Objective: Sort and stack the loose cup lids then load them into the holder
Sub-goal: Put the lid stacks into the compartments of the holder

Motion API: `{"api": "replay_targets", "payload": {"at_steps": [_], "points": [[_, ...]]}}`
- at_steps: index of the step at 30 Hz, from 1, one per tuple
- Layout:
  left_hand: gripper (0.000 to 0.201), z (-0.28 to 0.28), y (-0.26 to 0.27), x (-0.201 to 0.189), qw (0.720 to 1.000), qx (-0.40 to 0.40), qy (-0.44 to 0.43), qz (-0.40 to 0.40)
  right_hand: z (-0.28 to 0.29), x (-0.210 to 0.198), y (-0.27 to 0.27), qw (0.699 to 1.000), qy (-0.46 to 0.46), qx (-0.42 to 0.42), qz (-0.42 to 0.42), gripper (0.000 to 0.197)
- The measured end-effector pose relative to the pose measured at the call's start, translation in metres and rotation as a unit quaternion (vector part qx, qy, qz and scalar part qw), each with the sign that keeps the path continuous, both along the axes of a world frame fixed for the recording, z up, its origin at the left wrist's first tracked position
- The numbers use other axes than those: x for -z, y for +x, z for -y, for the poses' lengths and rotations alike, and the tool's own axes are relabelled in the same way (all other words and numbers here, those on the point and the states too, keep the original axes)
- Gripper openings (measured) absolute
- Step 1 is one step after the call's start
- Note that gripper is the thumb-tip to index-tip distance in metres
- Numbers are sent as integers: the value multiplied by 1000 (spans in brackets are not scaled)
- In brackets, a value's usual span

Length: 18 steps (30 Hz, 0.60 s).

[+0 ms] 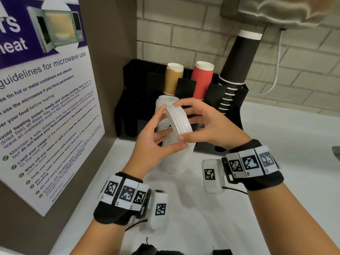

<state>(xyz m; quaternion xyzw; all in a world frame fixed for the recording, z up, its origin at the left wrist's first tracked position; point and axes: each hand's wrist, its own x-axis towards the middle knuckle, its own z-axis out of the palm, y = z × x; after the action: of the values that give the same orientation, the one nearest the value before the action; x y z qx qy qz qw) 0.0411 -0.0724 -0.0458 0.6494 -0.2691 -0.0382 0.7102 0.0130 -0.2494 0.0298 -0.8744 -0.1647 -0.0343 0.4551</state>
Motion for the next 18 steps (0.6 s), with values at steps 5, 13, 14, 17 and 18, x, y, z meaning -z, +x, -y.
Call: {"api": "replay_targets", "payload": {"at_steps": [5,13,14,17,18], "points": [[99,2,1,2,1000,1,7,29,2,4,-2,1000,9,3,14,63],[50,-13,12,2,995,-86,-30,39,84,6,10,961,53,249,105,62],[47,-14,14,2,994,-96,-33,42,96,11,14,958,15,272,90,65],[40,-15,15,1,992,-113,-33,47,121,27,25,947,-82,307,39,74],[37,-16,15,1,992,-115,-31,47,127,32,29,943,-115,312,27,76]]}}
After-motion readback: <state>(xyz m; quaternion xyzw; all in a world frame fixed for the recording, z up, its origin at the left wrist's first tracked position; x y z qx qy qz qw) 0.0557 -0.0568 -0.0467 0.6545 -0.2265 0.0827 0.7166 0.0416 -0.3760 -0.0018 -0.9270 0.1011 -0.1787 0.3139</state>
